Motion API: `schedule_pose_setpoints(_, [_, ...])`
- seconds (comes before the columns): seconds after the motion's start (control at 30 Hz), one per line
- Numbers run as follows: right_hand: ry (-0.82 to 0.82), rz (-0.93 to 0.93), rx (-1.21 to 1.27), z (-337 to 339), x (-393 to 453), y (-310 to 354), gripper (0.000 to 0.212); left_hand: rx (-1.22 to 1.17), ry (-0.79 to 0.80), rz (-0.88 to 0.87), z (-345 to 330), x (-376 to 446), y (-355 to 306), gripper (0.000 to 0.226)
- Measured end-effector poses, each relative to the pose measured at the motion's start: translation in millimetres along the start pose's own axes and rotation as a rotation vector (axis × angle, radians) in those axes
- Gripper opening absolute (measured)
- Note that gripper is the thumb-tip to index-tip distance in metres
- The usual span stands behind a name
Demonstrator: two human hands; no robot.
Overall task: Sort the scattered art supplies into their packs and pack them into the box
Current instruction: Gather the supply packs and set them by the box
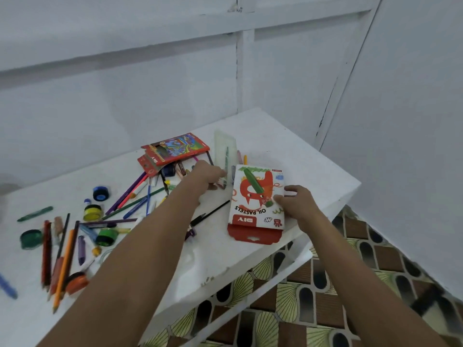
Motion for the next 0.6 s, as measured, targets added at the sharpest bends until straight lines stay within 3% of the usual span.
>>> schedule_pose_setpoints(0.2, [0.053, -0.018, 0.233, 29.3, -1.1, 8.9, 0.030, 0.005, 0.057, -0.036, -3.4, -42.3, 20.4, 0.031])
schedule_pose_setpoints(0.4, [0.037, -0.023, 0.235, 47.7, 0.2, 1.8, 0.035, 0.321, 0.080, -0.020, -15.7, -62.0, 44.8, 0.028])
schedule_pose_setpoints(0.5, [0.051, -0.019, 0.232, 41.0, 0.9, 2.3, 0.036, 0.438, 0.019, -0.072, -4.2, -61.0, 32.4, 0.017])
schedule_pose_setpoints(0.6, [0.094, 0.015, 0.213, 21.7, 6.2, 11.2, 0.038, 0.534, -0.137, -0.176, 26.2, -45.6, 15.2, 0.022])
Point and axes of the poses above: each hand's wrist, its own x-axis towards the middle knuckle, its own z-axis out of the back of the hand, y = z × x, the point moved 5 cm from there along x, towards the middle knuckle, and after that the axes turned 5 degrees about x, right-handed, at the moved point
